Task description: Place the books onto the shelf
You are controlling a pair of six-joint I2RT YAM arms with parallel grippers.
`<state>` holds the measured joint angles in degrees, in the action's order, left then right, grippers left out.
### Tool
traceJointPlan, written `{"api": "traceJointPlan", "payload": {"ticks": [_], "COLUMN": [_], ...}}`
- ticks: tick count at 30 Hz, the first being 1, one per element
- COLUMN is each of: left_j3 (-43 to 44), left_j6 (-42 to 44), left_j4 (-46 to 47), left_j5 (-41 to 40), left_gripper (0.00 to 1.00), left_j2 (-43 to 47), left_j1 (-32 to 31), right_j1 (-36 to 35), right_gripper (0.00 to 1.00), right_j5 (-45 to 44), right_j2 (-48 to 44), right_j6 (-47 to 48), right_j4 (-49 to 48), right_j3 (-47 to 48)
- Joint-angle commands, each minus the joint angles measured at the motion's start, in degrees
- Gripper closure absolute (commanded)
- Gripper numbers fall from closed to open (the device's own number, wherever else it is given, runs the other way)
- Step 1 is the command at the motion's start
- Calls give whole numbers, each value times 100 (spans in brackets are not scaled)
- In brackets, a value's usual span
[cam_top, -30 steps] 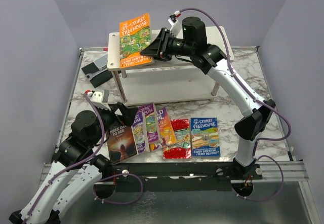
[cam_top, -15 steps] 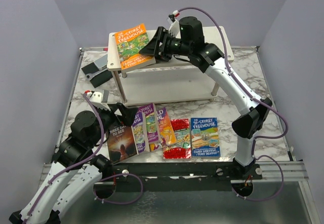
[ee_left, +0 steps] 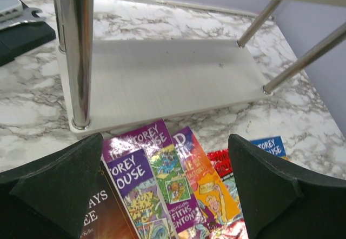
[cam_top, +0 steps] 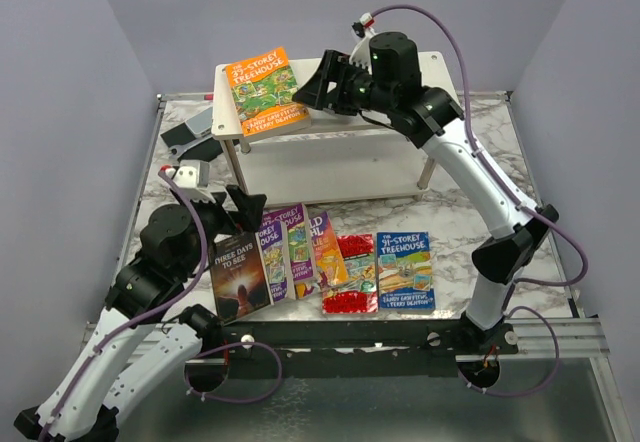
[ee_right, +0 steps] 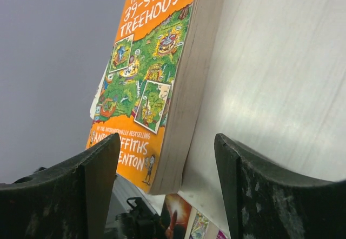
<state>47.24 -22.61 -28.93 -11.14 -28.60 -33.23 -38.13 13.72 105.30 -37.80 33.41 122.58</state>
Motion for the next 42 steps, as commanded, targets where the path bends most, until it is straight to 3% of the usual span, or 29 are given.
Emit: {"api": "traceJointPlan", "payload": {"ticks": [1,7,11,15,20,25,42], "left_j3": [605,1219,1447,1608,1701,1870,2313], "left_j6": [55,-52,-110,-143,-181,-195,126], "left_j4": [85,89,89,89,98,152,255], "left_j5": [-703,-576,-522,-522,-630,-561,-977], "left_gripper": [3,18,37,58,74,94,97], "left_j2": [-455,-1112,-1444,-1673,-1854,-2068,-2651], "left_j1": [1,3,1,3,7,5,10], "right_j1": [-18,-28,-28,-28,-32,-37,-212], "right_gripper": [27,34,42,60,87,96,99], "right_j5": [-657,-980,-965,-865,-862,-832,-928], "right_j2": [-593,-1186,-1440,-1436,-1271,-1029,-99], "right_j6": [540,830,924,969,1054,1104,1246], "right_j4": [210,169,98,126,157,182,452], "right_j3": [-342,-928,-1193,-1206,-1092,-873,41]}}
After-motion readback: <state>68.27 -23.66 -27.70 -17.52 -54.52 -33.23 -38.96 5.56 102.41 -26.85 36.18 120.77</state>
